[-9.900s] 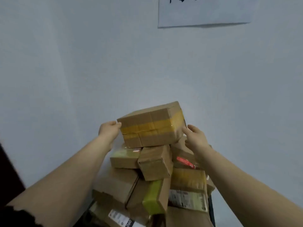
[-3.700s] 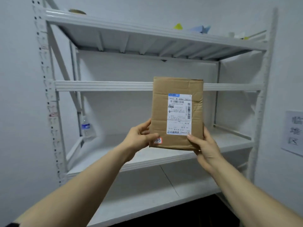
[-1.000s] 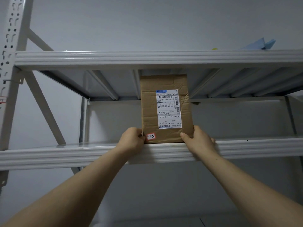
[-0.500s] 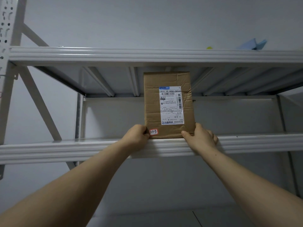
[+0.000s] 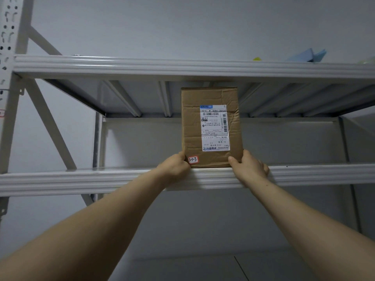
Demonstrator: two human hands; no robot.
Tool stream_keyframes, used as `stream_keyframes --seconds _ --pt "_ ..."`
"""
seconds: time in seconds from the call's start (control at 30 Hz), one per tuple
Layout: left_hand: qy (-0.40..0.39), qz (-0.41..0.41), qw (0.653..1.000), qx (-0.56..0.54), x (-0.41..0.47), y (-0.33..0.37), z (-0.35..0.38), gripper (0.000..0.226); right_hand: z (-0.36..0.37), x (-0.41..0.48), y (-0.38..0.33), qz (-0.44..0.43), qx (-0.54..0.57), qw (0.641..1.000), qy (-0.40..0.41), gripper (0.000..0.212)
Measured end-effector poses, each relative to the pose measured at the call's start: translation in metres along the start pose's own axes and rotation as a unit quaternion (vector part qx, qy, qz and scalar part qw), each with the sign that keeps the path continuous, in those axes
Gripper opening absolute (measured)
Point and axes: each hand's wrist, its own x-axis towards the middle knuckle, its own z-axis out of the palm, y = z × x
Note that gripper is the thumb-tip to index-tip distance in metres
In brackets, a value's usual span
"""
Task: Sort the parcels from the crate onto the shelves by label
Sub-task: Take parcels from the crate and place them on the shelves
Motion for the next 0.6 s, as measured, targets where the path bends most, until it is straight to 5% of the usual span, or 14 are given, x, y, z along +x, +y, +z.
stream_keyframes --seconds 0.17,0.4,0.6 --pt "0.024 -0.030 0.993 0.115 -0.003 -0.004 0.010 0.057 0.001 -0.006 0.008 -0.011 0.002 1.000 0.013 0.050" --pt "0.214 0.114 0.951 0.194 -0.059 0.002 0.048 0.074 -0.019 -0.069 0.034 0.021 0.007 0.995 0.093 0.063" --pt "0.108 0.282 0.942 0.144 -0.116 0.033 0.094 0.064 -0.072 -0.164 0.075 0.110 -0.096 0.985 0.086 0.065"
